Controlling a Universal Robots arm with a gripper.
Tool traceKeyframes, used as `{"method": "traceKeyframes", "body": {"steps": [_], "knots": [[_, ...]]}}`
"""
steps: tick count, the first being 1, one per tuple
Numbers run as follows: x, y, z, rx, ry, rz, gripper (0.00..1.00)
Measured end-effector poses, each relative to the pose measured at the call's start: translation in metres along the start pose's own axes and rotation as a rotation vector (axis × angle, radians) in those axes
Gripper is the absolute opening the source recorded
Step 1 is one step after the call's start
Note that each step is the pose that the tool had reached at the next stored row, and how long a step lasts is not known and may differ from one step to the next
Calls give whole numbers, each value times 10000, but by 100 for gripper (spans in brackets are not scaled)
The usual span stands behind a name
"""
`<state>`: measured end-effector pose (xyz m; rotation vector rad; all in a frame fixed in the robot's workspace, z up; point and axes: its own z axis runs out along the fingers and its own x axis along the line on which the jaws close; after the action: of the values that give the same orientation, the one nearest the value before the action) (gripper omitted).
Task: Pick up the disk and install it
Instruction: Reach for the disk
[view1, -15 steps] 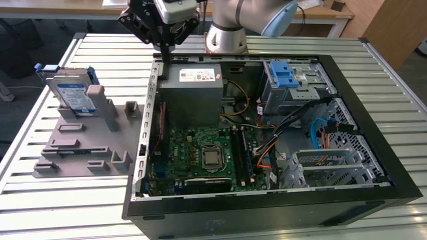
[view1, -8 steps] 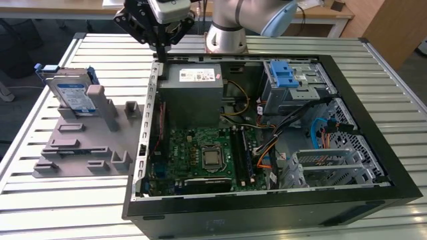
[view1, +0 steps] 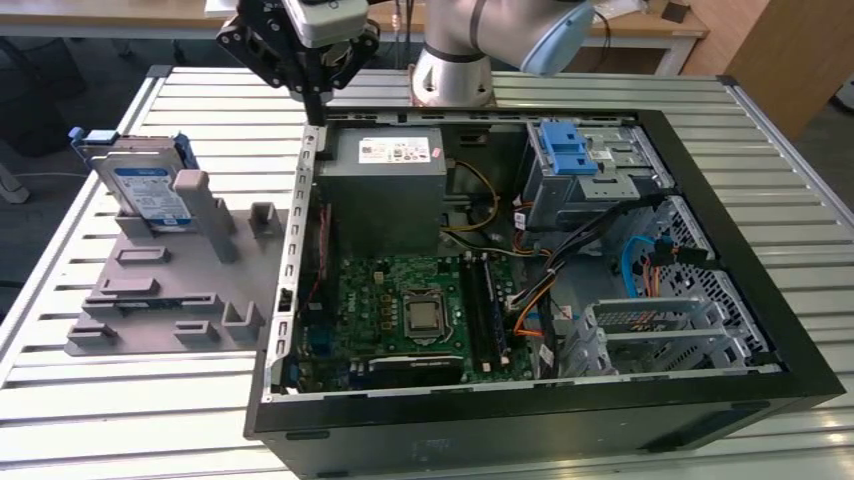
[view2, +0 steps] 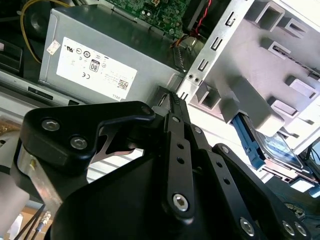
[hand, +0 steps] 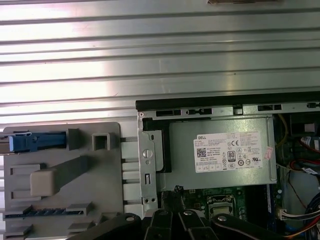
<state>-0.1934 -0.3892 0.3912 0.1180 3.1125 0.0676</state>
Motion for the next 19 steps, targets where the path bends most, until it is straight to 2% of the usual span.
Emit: {"method": "traceKeyframes", "body": {"steps": [19], "knots": [[250,46,1,0,0,0,11]]}}
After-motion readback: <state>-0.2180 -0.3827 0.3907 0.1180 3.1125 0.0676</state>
